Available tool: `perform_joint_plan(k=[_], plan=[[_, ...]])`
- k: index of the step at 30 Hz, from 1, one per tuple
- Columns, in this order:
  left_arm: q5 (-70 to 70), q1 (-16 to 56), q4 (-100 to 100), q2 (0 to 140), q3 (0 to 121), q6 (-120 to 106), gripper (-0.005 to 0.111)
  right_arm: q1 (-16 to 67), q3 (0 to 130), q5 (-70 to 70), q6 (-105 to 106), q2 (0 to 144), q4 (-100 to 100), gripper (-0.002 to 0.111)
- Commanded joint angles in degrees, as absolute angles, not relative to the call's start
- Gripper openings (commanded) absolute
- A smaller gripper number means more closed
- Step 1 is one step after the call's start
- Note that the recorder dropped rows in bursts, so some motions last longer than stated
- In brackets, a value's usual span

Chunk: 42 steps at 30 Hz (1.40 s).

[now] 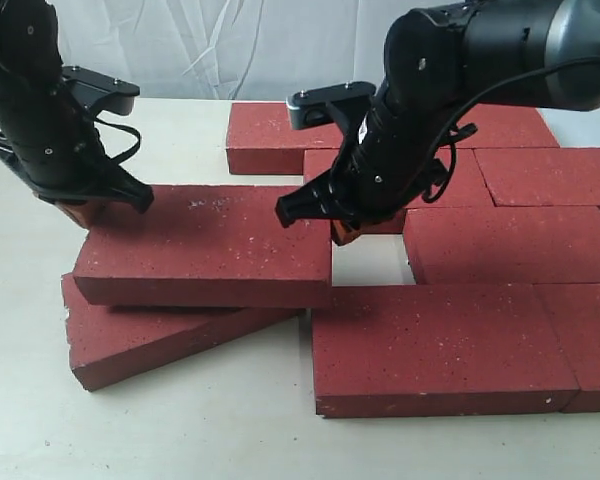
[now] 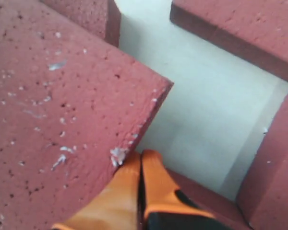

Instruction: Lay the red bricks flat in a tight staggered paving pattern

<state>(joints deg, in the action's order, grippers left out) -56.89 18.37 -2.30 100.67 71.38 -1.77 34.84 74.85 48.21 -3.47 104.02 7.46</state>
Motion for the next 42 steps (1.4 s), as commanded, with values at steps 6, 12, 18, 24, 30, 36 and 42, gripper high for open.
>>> perform_joint_plan(k=[6,12,18,24,30,36,42], plan=[[-46.10,18.95,8.33,100.96,74.64,-1.68,0.000,27.13,75.99,41.41,-4.77,102.06,10.29,-0.001],[-43.68,18.95,15.88,105.87,81.96,-2.17,0.000,22.98,80.02,40.55,-4.77,103.36,11.17,-0.001],[-41.71,18.95,23.90,112.58,90.30,-3.28,0.000,20.59,83.16,38.74,-4.88,106.68,11.15,-0.001],[-39.77,18.95,25.46,118.10,95.18,-3.28,0.000,18.51,83.17,32.81,-5.03,111.14,11.04,-0.001],[-37.47,18.83,27.54,121.89,96.91,-3.28,0.000,16.04,83.26,30.68,-5.16,114.42,12.90,-0.001],[-38.56,18.25,24.04,122.66,97.83,-2.49,0.000,14.23,83.26,31.36,-4.97,114.84,12.02,-0.001],[-45.38,13.72,24.02,122.66,98.14,-0.55,0.000,11.97,83.26,33.58,-5.11,114.84,12.06,-0.001]])
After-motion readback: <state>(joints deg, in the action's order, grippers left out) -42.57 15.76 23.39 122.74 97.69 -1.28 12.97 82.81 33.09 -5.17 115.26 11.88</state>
